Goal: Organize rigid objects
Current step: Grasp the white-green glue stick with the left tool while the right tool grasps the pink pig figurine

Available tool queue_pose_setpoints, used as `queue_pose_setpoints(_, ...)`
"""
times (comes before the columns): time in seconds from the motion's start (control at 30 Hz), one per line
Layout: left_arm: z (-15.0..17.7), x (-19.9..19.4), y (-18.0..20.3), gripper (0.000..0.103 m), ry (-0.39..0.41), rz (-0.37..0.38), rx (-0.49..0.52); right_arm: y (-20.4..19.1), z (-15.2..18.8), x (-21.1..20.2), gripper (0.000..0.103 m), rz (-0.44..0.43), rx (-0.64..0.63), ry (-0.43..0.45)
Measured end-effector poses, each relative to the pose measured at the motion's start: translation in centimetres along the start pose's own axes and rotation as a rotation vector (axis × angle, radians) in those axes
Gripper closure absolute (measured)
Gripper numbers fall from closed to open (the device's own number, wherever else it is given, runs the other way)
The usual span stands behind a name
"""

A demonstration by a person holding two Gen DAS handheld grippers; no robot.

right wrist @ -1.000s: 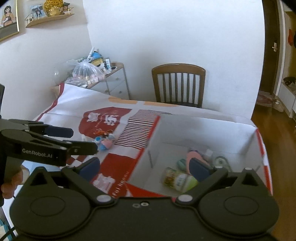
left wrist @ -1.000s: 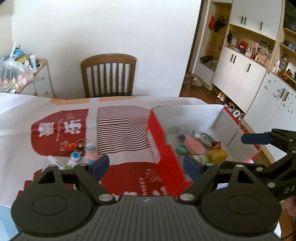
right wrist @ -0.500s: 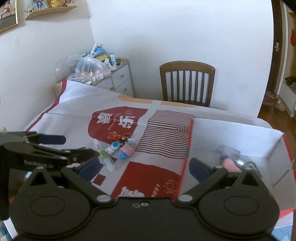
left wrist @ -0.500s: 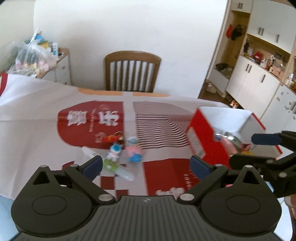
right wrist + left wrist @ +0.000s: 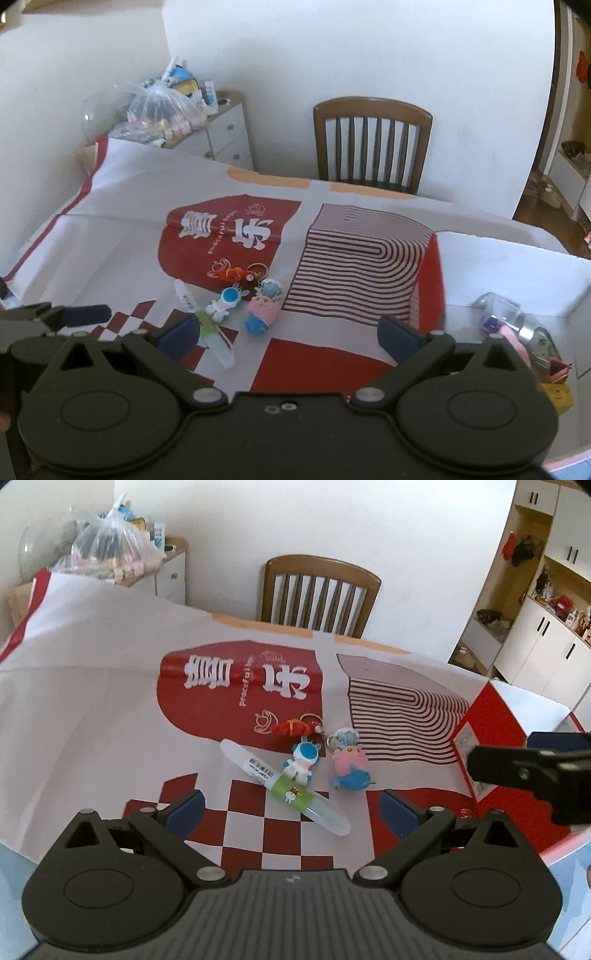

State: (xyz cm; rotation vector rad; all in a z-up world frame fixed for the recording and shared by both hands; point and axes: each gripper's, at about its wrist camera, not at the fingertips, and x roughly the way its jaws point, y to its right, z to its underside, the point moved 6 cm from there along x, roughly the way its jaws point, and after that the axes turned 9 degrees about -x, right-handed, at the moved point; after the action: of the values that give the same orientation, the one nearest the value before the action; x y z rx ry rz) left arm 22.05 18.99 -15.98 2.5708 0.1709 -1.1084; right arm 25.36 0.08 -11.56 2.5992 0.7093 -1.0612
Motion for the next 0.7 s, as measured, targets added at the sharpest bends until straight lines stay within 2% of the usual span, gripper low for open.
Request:
queue_pose_setpoints(0.43, 0.7, 5.4, -0.6, 0.002, -0.025, -0.077, -0.011, -0.8, -0.2, 7.2, 0.006, -0.005, -0.025, -0.131)
queue_pose_setpoints(0.7, 0.7, 7.5, -0.6, 0.002, -0.049, -0.129, -0.038, -1.3, -0.9, 10.1, 0.010, -0.012, -0.033, -0.155)
